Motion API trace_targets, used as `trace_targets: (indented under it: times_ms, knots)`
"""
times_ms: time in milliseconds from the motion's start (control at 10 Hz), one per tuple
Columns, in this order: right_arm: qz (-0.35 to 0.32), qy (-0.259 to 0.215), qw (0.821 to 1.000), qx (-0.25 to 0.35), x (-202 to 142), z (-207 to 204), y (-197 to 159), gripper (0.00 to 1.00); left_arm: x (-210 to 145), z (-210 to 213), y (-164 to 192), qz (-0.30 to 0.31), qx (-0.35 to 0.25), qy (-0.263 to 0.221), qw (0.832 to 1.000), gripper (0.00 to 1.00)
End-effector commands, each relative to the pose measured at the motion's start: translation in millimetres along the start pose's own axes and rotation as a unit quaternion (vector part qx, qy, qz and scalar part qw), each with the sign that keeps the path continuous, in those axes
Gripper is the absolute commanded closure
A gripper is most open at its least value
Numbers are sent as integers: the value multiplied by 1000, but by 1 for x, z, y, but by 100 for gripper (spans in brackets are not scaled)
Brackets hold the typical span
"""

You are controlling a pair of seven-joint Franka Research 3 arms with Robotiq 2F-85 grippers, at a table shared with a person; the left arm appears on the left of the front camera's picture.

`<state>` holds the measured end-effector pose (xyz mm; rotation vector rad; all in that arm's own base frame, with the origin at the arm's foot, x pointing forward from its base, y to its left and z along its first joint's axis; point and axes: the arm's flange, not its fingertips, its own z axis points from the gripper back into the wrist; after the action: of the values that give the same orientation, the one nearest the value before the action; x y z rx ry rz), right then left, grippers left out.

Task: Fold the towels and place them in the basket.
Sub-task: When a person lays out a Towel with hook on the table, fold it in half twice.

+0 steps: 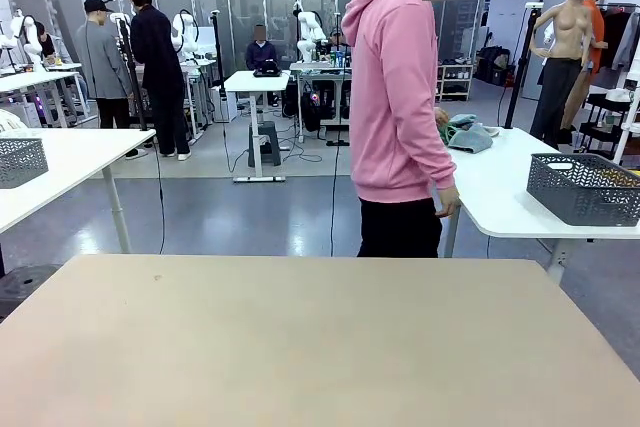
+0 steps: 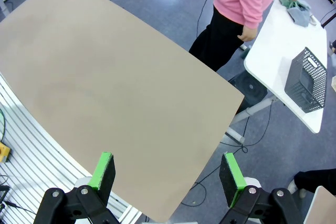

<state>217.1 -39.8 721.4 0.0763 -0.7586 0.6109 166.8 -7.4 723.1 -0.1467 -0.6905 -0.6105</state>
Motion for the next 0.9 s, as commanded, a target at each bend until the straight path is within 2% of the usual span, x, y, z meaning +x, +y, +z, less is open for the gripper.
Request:
trace_targets:
  times_ms: [0, 800]
  knots:
    - [0, 1, 1000, 0, 1, 0, -1, 0, 3, 3, 1, -1, 1, 2, 1000, 0]
    - [0, 1, 1000, 0, 1, 0, -1, 0, 3, 3, 1, -1, 1, 2, 1000, 0]
